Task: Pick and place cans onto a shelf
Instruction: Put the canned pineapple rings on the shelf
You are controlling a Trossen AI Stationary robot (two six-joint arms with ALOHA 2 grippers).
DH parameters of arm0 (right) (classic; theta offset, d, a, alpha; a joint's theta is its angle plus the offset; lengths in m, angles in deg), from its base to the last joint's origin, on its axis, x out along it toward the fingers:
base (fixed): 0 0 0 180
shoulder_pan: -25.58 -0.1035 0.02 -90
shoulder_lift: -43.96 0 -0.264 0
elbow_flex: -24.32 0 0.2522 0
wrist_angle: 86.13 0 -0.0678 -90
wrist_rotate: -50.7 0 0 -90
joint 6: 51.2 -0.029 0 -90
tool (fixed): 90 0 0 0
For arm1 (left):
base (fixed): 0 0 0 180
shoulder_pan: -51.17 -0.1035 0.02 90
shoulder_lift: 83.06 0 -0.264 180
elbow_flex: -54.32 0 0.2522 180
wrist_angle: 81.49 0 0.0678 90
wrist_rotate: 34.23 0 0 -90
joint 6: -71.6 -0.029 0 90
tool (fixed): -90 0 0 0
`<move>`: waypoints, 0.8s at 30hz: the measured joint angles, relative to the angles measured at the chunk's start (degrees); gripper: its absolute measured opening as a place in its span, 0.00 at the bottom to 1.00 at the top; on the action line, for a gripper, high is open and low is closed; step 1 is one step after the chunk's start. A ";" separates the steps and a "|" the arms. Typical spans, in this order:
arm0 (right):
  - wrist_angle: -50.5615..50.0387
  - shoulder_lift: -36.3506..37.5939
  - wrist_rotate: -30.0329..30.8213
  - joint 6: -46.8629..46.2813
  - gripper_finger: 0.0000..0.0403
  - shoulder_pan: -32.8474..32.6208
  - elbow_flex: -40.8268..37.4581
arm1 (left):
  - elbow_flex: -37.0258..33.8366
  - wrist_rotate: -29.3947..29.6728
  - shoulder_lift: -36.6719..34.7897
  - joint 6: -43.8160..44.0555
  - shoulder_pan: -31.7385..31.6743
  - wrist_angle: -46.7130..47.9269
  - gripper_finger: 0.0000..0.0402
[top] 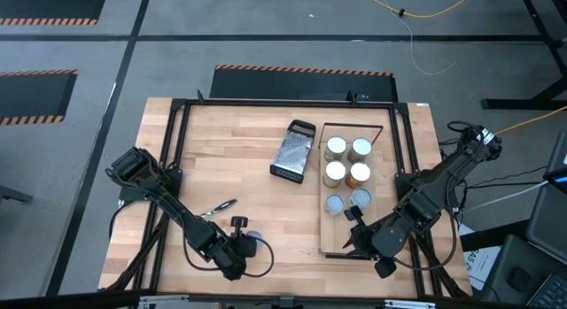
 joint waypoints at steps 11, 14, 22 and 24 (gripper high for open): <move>-0.04 0.00 0.00 0.00 0.21 0.00 -0.02 | 0.00 -0.13 -0.04 -0.07 0.00 0.04 0.14; -0.07 0.00 0.00 0.00 0.21 0.00 -0.02 | 0.00 -0.13 -0.04 -0.09 0.00 0.23 0.14; -0.08 0.00 0.00 0.00 0.21 0.01 -0.04 | -0.02 -0.68 1.93 -0.11 0.00 0.10 0.14; -0.07 0.00 0.00 0.00 0.21 0.00 -0.04 | 0.02 -0.45 2.68 -0.24 -0.02 0.01 0.14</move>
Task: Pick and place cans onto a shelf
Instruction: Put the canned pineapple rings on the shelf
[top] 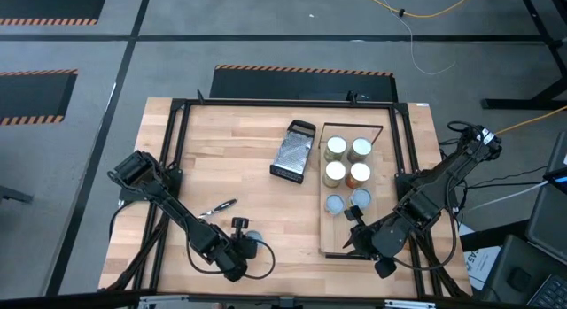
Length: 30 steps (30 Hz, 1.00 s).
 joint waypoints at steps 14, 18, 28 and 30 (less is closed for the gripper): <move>0.48 0.00 0.02 0.15 0.21 0.00 0.00 | 0.04 0.93 0.62 -1.40 -0.09 -0.14 0.02; 0.72 0.00 0.04 1.51 0.21 0.01 0.00 | 0.02 0.93 0.41 -2.94 -0.09 -0.50 0.03; 12.95 -0.31 0.13 22.15 0.21 0.00 -0.04 | -0.12 -3.66 -5.41 -18.81 -2.49 -6.08 0.02; 16.18 -0.31 0.11 26.80 0.21 0.21 -0.04 | -0.13 -6.81 -6.47 -23.30 -3.69 -9.25 0.02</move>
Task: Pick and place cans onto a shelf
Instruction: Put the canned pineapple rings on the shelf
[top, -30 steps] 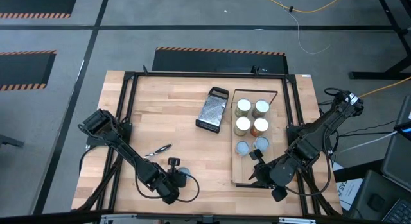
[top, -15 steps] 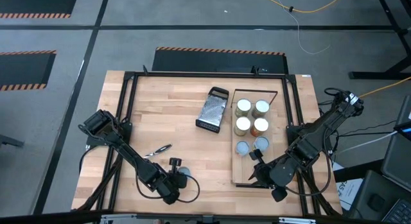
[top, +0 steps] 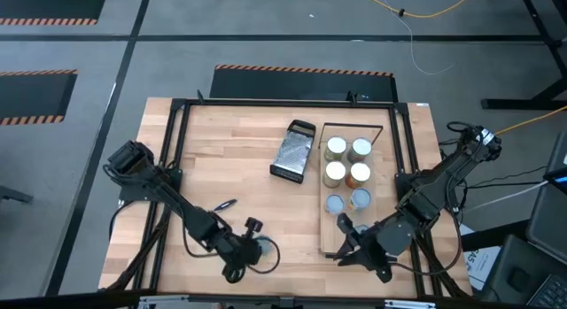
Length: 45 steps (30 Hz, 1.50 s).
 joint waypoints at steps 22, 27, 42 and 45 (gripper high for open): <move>14.24 -7.44 -14.35 2.83 0.21 14.85 0.00 | 0.07 -36.22 -2.74 -23.05 -15.58 -19.96 0.02; 14.45 -10.71 -20.72 -0.13 0.21 17.48 0.00 | 0.07 -36.69 -2.74 -23.08 -17.06 -19.93 0.02; 17.43 -16.38 -24.74 -0.28 0.21 20.71 0.00 | 0.07 -37.72 -2.74 -23.09 -18.69 -19.83 0.03; 17.38 -17.05 -24.75 -1.34 0.21 21.02 0.00 | 0.07 -37.76 -2.73 -23.08 -18.67 -19.44 0.03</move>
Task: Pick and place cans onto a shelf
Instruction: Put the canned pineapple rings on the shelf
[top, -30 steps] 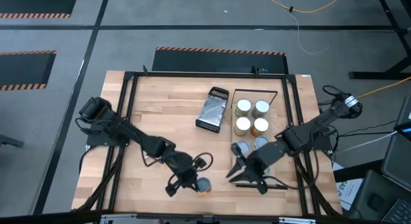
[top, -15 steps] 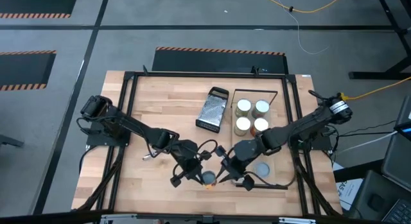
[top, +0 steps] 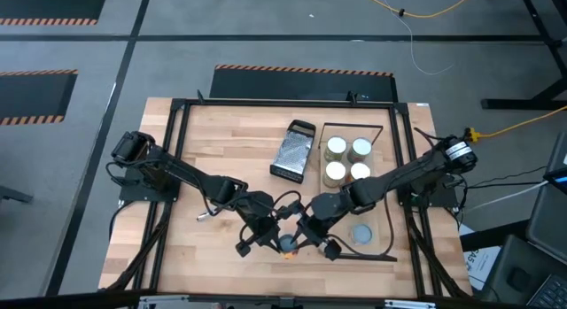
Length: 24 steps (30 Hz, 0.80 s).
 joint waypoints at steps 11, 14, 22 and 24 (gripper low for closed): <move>-1.58 -0.17 -1.08 -2.00 0.21 0.36 0.02 | 0.00 -0.03 0.01 0.00 0.00 0.32 0.03; -2.46 -0.24 -1.91 -1.99 0.21 0.36 0.02 | 0.00 -0.16 0.01 0.02 0.00 0.11 0.03; -2.44 -0.24 -1.98 -1.83 0.21 0.36 0.02 | 0.00 -1.05 0.01 0.00 0.04 0.17 0.03; -2.46 -0.24 -2.02 -1.76 0.21 0.36 0.02 | 0.00 -1.45 0.01 0.00 0.04 0.17 0.03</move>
